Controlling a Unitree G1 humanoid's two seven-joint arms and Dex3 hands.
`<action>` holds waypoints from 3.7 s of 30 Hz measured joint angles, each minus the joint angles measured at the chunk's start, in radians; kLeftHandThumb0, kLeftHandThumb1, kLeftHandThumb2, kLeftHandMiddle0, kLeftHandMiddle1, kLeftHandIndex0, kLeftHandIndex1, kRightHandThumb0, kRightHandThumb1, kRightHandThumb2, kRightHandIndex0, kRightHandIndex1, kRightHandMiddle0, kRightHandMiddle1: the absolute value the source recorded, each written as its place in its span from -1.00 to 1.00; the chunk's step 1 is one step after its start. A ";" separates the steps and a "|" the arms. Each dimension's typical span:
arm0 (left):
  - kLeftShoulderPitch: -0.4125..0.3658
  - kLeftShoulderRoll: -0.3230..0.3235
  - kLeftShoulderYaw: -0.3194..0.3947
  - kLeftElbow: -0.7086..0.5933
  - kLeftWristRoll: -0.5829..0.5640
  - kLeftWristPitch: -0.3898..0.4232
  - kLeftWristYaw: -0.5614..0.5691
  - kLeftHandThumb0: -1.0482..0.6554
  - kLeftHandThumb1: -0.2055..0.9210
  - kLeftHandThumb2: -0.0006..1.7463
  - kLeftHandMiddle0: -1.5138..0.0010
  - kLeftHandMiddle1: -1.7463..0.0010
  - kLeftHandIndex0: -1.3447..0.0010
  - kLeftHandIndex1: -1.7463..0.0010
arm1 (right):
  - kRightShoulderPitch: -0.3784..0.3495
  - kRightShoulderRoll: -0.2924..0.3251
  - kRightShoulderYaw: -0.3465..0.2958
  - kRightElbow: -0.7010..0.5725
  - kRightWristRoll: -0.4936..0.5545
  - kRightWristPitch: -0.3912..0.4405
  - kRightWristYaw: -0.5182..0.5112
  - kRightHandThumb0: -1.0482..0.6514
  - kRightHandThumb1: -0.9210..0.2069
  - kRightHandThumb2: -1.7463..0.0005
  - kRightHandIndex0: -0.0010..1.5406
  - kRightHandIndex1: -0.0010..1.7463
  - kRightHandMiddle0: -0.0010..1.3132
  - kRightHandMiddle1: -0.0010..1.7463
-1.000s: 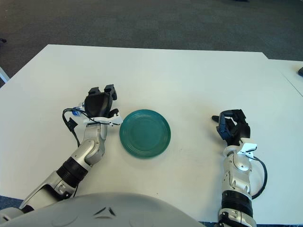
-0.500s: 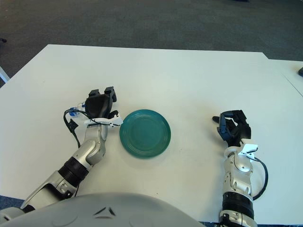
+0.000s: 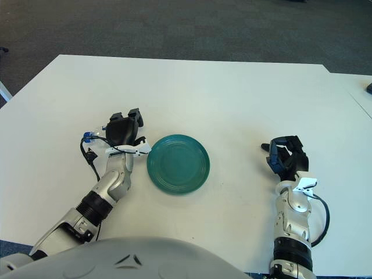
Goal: Put the bottle into the plate.
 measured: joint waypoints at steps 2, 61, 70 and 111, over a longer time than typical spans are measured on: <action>-0.003 0.001 0.005 0.004 -0.010 -0.012 0.001 0.22 -0.53 0.79 -0.06 -0.99 0.00 -0.81 | 0.002 0.000 -0.001 -0.005 0.001 0.005 0.000 -0.21 -0.62 0.14 -0.44 0.18 -0.41 0.90; -0.012 0.170 -0.113 -0.121 0.135 0.057 -0.385 -1.00 1.00 0.22 1.00 1.00 1.00 0.99 | -0.023 -0.001 -0.012 0.039 0.004 -0.016 0.013 -0.19 -0.82 0.34 -0.35 0.22 -0.49 0.89; 0.002 0.220 -0.112 -0.185 0.145 0.041 -0.426 -1.00 1.00 0.23 1.00 1.00 1.00 1.00 | -0.023 -0.001 -0.005 0.041 0.001 -0.024 0.014 -0.19 -0.82 0.34 -0.36 0.23 -0.48 0.88; 0.052 0.288 -0.042 -0.265 0.222 0.034 -0.508 -1.00 1.00 0.16 0.95 0.98 0.96 0.96 | -0.048 -0.006 0.010 0.063 -0.004 -0.009 0.010 -0.20 -0.68 0.21 -0.36 0.24 -0.42 0.88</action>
